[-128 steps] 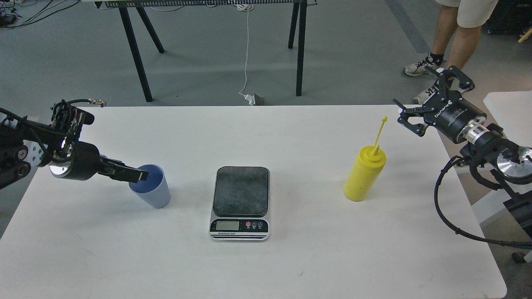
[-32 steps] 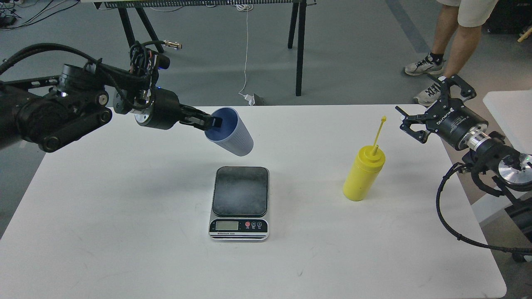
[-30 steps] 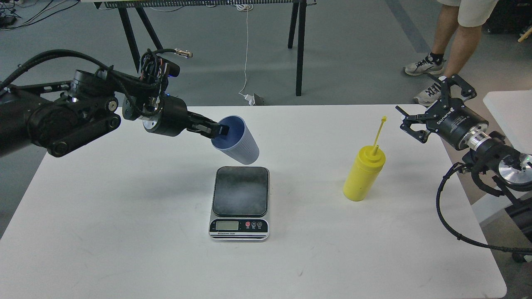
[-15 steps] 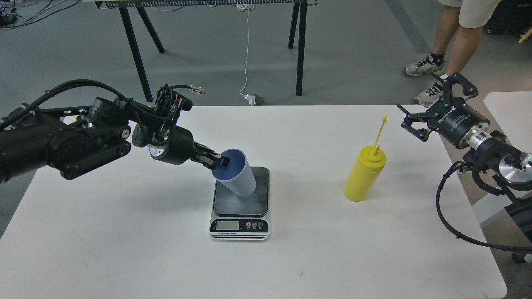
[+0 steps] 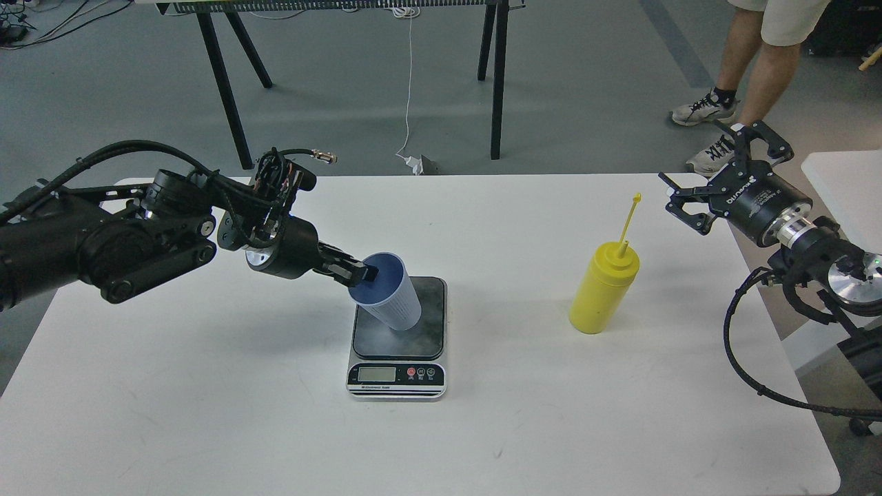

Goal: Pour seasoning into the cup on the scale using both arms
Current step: 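Lower the blue cup onto the scale platform, then open the left gripper and withdraw it away from the cup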

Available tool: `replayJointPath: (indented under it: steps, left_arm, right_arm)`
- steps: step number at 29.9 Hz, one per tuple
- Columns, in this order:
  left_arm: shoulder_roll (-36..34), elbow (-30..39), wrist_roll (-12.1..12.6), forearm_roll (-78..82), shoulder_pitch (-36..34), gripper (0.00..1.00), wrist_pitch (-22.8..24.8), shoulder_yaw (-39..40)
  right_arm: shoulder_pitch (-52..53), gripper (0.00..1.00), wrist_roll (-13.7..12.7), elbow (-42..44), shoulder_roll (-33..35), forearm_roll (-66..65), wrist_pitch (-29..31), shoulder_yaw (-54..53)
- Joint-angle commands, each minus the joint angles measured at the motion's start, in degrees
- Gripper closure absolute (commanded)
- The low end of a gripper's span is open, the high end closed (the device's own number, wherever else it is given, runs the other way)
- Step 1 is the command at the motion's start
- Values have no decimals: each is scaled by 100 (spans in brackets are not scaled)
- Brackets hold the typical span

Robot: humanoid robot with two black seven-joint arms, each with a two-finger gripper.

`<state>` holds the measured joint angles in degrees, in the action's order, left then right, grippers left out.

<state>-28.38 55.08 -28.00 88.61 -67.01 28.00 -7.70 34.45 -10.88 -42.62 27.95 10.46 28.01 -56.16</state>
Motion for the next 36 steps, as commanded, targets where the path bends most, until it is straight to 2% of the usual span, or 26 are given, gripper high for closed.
replayJointPath:
  steps: [1, 8, 12, 15, 27, 36]
  left_arm:
    - [-19, -15, 0, 7, 83, 99, 0, -3]
    - [-19, -15, 0, -19, 92, 97, 0, -3]
    - [-19, -23, 0, -81, 92, 91, 0, 6]
    - [-19, -15, 0, -89, 83, 77, 0, 32]
    - [-54, 3, 0, -98, 74, 56, 0, 67]
    - [-89, -15, 0, -765, -40, 15, 0, 190]
  right_arm:
    - [0, 1, -2, -1, 18, 0, -1, 0]
    - [0, 1, -2, -1, 35, 0, -1, 0]
    - [-18, 1, -2, -1, 36, 0, -1, 0]
    - [-18, 1, -2, -1, 44, 0, -1, 0]
    - [-35, 1, -2, -1, 53, 0, -1, -9]
    - [-35, 1, -2, -1, 44, 0, -1, -9]
